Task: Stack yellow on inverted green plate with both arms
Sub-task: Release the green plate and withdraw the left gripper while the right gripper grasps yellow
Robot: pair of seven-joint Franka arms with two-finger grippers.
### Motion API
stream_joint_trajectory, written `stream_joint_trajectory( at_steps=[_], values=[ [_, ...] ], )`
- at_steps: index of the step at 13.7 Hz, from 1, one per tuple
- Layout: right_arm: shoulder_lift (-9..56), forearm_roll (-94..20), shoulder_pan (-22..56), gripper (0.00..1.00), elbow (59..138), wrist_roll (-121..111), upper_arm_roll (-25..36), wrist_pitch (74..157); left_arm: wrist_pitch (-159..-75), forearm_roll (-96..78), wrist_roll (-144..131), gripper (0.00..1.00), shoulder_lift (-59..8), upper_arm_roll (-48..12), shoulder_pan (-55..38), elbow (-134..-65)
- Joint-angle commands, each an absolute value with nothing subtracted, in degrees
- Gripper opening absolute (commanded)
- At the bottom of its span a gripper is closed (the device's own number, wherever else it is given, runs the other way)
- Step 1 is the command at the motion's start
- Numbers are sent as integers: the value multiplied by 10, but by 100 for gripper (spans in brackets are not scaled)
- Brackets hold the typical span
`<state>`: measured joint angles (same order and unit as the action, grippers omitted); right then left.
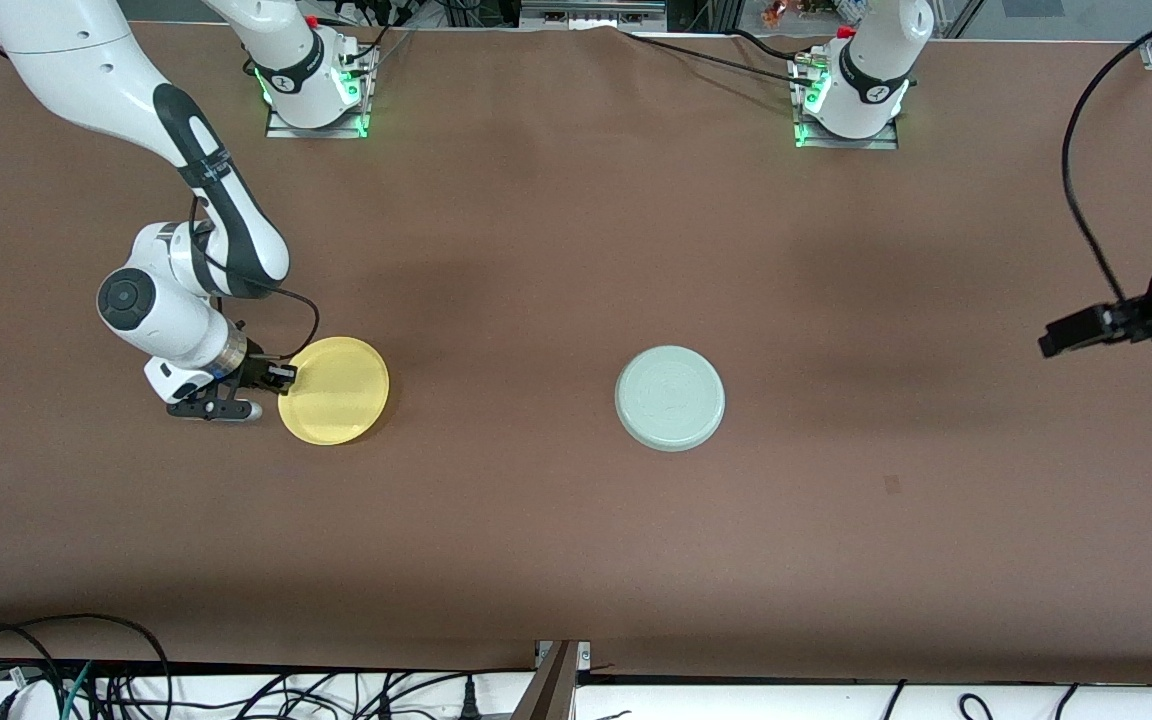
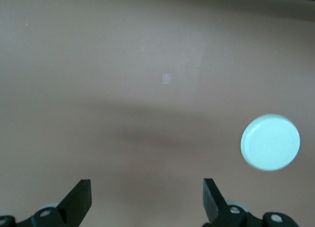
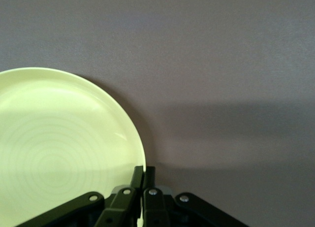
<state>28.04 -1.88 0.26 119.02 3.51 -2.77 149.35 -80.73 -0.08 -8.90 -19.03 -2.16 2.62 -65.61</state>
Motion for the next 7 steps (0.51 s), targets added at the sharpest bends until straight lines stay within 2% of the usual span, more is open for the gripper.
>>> stream_joint_trajectory(
  at_steps=[1,4,7],
  values=[
    [292,-22,10,0,1185,61,-27,1500,-814,-12,-36,100,-105,-19,39,-769],
    [291,-22,26,0,1180,78,-27,1499,-819,-14,-45,100,-75,-25,38,-829],
    [289,-22,40,0,1167,126,-31,1497,-819,-14,-49,100,-85,-27,34,-824]
  ],
)
